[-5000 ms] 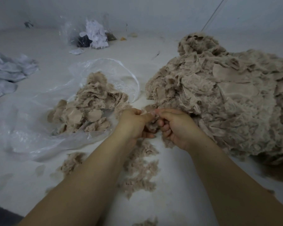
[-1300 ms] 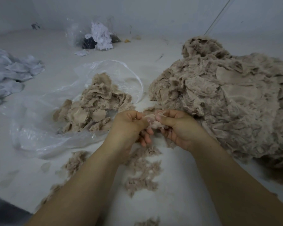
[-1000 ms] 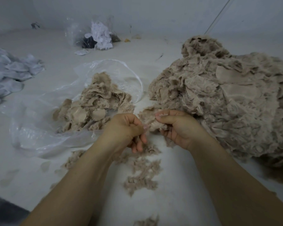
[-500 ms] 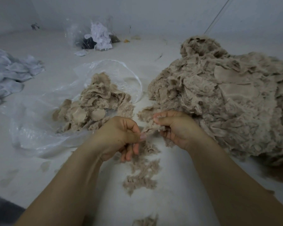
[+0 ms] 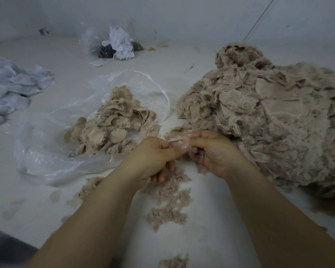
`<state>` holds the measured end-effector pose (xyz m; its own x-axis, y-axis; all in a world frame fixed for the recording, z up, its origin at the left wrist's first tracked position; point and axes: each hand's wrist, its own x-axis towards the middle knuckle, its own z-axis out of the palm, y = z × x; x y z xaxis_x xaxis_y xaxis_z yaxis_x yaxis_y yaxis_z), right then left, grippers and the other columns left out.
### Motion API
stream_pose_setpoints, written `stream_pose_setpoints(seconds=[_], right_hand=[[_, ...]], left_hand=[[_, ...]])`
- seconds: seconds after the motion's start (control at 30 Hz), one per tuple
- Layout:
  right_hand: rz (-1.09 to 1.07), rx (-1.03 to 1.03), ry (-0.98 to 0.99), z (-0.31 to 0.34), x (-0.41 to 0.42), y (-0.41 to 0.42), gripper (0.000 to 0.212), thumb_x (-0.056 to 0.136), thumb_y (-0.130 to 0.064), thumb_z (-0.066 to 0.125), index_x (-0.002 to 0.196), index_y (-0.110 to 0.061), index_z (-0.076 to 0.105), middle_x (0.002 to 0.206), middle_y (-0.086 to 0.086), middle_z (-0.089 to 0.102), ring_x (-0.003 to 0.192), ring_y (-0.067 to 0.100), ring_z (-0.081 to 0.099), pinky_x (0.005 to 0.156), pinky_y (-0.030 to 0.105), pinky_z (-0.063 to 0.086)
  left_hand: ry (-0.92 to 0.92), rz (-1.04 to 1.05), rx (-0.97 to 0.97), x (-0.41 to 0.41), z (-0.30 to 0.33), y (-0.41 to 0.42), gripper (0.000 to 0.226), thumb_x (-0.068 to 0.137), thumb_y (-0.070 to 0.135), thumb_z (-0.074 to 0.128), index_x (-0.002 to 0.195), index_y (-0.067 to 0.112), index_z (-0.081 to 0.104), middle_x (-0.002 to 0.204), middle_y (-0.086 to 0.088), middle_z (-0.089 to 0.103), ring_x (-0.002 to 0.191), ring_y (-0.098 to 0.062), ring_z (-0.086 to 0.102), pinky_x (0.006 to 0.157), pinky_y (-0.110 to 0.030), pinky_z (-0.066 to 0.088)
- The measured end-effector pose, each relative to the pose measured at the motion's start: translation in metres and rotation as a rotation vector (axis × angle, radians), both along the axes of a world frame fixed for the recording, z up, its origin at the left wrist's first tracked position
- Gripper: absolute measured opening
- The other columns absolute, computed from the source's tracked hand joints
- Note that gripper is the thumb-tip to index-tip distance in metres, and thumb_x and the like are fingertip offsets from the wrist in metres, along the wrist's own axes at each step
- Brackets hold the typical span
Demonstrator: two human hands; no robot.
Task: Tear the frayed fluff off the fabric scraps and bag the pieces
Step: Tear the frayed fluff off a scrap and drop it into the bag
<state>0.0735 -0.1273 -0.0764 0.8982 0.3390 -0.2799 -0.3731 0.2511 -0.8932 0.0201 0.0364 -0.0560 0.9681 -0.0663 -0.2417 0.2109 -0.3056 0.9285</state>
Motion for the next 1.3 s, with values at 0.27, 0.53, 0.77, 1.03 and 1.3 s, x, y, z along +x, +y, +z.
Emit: stream_pose_setpoints(seconds=[0.27, 0.53, 0.77, 1.03, 1.3], right_hand=[[0.037, -0.001, 0.004, -0.004, 0.006, -0.005, 0.007, 0.087, -0.005, 0.066, 0.081, -0.009, 0.067, 0.072, 0.004, 0.072, 0.059, 0.010, 0.067, 0.052, 0.020, 0.053], [0.035, 0.015, 0.013, -0.003, 0.006, -0.006, 0.007, 0.082, -0.009, 0.065, 0.085, -0.010, 0.071, 0.078, 0.006, 0.068, 0.064, 0.014, 0.065, 0.055, 0.025, 0.054], [0.071, -0.019, 0.001, -0.002, 0.001, -0.005, 0.044, 0.083, -0.013, 0.069, 0.121, 0.008, 0.061, 0.120, 0.031, 0.063, 0.115, 0.045, 0.059, 0.103, 0.057, 0.045], [0.093, -0.048, -0.070, -0.007, 0.004, -0.005, 0.031, 0.064, -0.022, 0.077, 0.087, -0.002, 0.072, 0.089, 0.015, 0.075, 0.084, 0.024, 0.070, 0.090, 0.043, 0.054], [0.047, -0.015, 0.008, -0.004, 0.006, -0.005, 0.025, 0.078, -0.013, 0.074, 0.096, 0.002, 0.067, 0.083, 0.012, 0.067, 0.072, 0.019, 0.064, 0.072, 0.031, 0.054]], left_hand=[[-0.083, 0.365, -0.218, 0.013, -0.014, -0.024, 0.033, 0.089, 0.013, 0.070, 0.061, 0.011, 0.052, 0.053, -0.009, 0.046, 0.034, -0.016, 0.037, 0.034, -0.018, 0.025], [-0.175, 0.400, -0.274, 0.023, -0.006, -0.020, 0.023, 0.094, 0.004, 0.060, 0.071, 0.008, 0.058, 0.060, -0.008, 0.063, 0.047, -0.021, 0.059, 0.041, -0.028, 0.045], [-0.298, 0.375, -0.091, 0.024, -0.011, -0.028, 0.026, 0.096, 0.015, 0.061, 0.072, 0.007, 0.064, 0.053, -0.004, 0.058, 0.040, -0.015, 0.049, 0.039, -0.025, 0.040], [-0.295, 0.385, -0.189, 0.023, -0.015, -0.024, 0.027, 0.093, 0.014, 0.066, 0.070, 0.000, 0.064, 0.049, -0.010, 0.056, 0.036, -0.021, 0.048, 0.038, -0.024, 0.038], [-0.158, 0.351, -0.235, 0.020, -0.007, -0.009, 0.035, 0.094, 0.029, 0.065, 0.073, 0.002, 0.063, 0.050, -0.010, 0.058, 0.035, -0.023, 0.050, 0.037, -0.024, 0.038]])
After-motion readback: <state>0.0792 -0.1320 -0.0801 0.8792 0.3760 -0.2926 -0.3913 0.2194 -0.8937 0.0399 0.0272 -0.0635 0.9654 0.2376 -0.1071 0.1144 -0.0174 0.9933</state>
